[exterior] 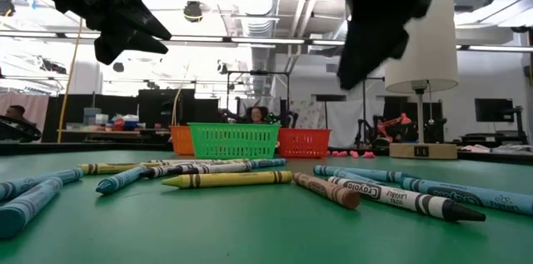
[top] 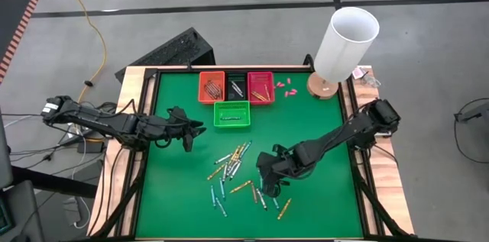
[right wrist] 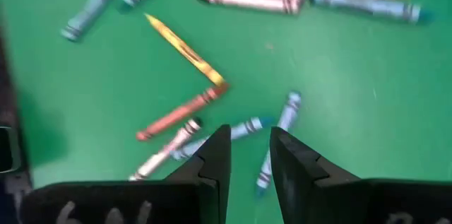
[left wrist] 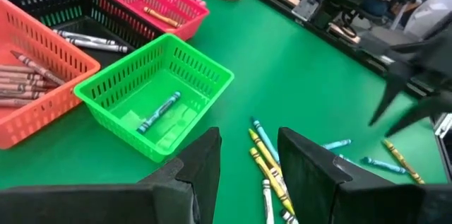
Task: Sort crayons
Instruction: Put a blue crayon in the green basket
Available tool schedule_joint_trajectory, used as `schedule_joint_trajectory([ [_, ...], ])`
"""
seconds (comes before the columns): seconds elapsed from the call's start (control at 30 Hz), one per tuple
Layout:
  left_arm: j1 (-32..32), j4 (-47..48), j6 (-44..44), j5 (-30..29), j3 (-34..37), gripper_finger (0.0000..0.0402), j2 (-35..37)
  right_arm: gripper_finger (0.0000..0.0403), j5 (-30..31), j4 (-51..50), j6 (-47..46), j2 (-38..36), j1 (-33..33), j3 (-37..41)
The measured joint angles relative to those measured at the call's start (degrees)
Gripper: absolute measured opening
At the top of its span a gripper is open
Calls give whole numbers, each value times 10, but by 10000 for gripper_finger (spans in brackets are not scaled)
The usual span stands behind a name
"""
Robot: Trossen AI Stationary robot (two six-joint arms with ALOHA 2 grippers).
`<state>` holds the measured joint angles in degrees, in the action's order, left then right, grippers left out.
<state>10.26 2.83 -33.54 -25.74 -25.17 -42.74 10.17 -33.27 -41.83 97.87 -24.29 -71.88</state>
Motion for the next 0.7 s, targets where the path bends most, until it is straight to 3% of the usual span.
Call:
schedule_joint_trajectory([
  [0.27,0,5,-1,14,0,131,0,102,-91,-3,21,63,19,0],
  [0.7,0,7,-1,13,0,131,0,102,-87,-16,33,75,19,5],
])
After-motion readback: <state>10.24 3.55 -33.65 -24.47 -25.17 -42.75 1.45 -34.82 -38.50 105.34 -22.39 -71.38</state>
